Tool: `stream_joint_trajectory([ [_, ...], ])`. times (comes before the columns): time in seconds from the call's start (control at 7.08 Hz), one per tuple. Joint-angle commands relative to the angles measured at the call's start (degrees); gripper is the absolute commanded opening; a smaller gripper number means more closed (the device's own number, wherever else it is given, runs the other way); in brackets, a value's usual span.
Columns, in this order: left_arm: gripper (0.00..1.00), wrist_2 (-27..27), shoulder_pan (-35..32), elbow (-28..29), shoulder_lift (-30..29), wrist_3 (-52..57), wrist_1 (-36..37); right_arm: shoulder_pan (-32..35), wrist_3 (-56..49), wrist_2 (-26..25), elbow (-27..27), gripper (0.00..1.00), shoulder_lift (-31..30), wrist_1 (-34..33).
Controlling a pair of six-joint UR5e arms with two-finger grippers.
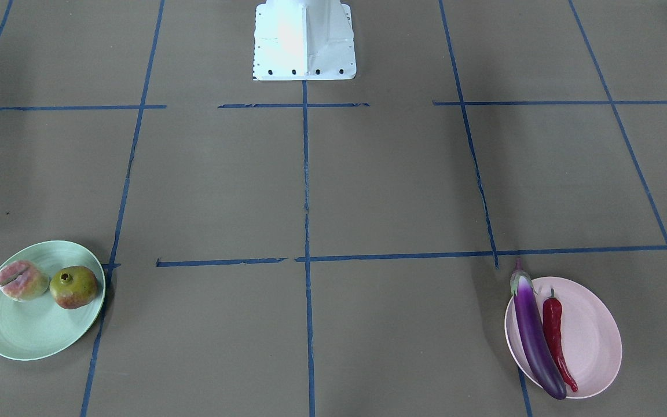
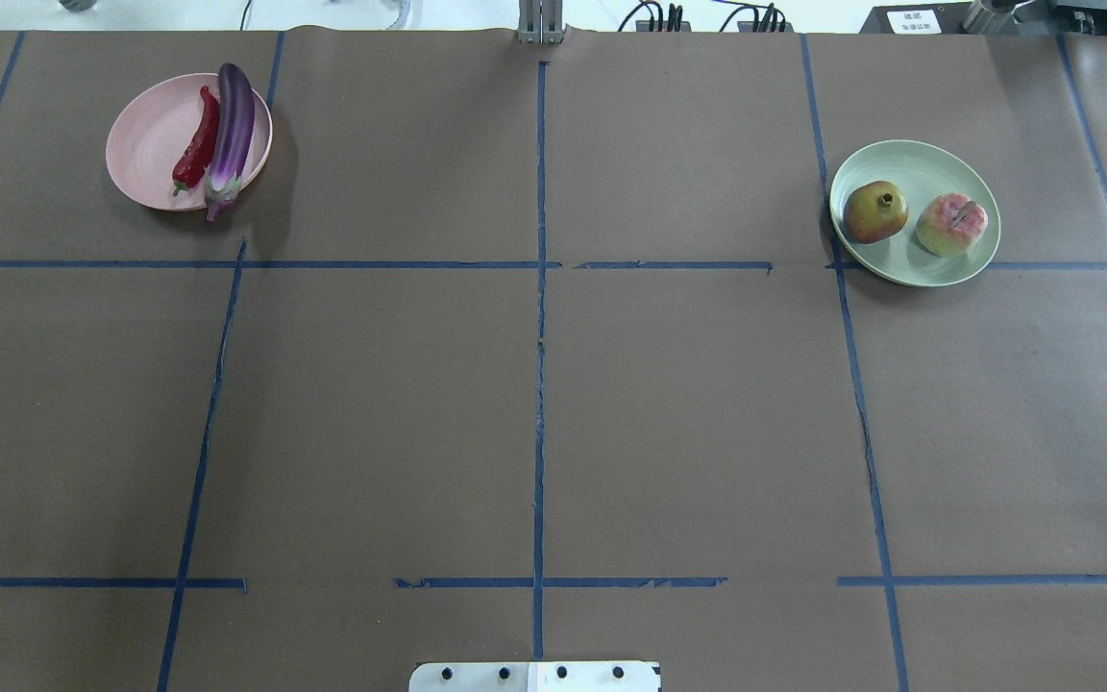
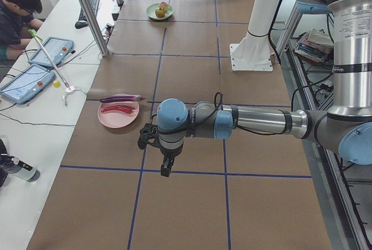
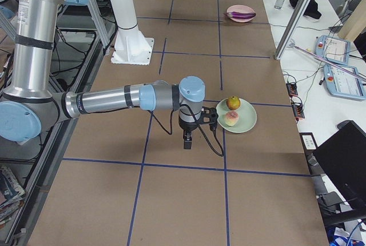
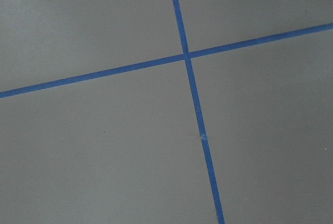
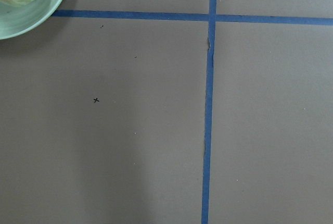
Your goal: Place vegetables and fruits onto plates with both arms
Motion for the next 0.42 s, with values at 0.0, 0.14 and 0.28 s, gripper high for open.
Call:
stream_joint_trajectory([
  [0.0,1.00,0.2,0.0,0.4,0.0,-0.1,0.0,0.0,-0.1,0.4,0.0,1.00,-0.1,0.0],
  [0.14,1.00,0.0,0.0,0.4,-0.1,-0.1,0.0,0.0,-0.1,0.4,0.0,1.00,-0.1,0.0],
  [0.28,1.00,0.0,0.0,0.2,-0.2,-0.1,-0.1,0.0,0.0,0.4,0.0,1.00,-0.1,0.0],
])
